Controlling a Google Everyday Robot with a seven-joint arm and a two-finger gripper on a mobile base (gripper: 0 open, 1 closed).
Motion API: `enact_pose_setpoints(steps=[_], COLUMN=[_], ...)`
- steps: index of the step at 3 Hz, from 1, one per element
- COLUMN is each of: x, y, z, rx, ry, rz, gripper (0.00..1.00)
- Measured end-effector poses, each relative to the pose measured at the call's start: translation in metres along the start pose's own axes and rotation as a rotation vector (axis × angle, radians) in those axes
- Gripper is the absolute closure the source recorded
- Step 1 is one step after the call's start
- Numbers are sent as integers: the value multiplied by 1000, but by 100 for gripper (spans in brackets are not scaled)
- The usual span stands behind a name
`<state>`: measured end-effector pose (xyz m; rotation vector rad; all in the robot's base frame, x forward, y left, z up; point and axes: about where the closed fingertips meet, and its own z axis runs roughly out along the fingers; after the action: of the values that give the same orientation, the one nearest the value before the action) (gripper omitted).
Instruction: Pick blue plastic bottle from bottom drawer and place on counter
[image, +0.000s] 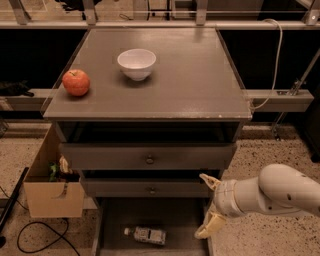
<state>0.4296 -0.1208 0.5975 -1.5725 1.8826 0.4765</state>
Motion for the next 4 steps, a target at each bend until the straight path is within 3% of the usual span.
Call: enact_pose_setpoints(steps=[1,2,3,4], x=[28,51,50,65], y=[-13,-9,-9,-3], z=[12,14,18,49], rx=[-20,-32,-34,-53], ry=[-39,-97,-95,-97], rz=[-44,-48,-54,-23], gripper=[0,0,0,0])
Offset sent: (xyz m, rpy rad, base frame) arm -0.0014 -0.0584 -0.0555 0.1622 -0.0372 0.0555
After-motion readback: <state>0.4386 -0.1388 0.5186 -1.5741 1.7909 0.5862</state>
